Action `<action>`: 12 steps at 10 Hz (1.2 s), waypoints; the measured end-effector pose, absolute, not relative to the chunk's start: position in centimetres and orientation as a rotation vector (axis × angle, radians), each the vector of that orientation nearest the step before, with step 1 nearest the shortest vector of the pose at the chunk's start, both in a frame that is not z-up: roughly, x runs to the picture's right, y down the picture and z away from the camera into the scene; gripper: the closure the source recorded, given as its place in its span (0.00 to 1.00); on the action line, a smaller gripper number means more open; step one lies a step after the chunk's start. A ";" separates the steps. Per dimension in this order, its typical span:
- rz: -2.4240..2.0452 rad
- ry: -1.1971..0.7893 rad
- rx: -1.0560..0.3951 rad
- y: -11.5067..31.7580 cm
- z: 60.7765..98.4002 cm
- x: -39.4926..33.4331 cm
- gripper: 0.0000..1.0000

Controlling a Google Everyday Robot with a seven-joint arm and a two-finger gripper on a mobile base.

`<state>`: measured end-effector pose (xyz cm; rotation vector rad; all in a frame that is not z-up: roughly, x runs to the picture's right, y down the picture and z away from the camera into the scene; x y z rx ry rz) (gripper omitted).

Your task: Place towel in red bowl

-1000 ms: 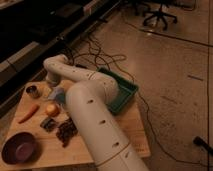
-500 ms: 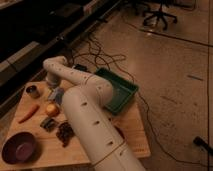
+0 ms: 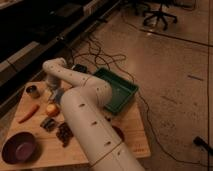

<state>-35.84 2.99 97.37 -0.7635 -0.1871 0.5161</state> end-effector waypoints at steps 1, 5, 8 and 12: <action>0.518 -0.183 -0.764 3.1 97.5 -35.7 0.42; 0.525 -0.132 -0.758 3.3 97.7 -35.4 0.85; 0.549 -0.101 -0.754 1.7 97.2 -34.3 1.00; 0.588 -0.117 -0.706 -4.8 92.1 -31.8 1.00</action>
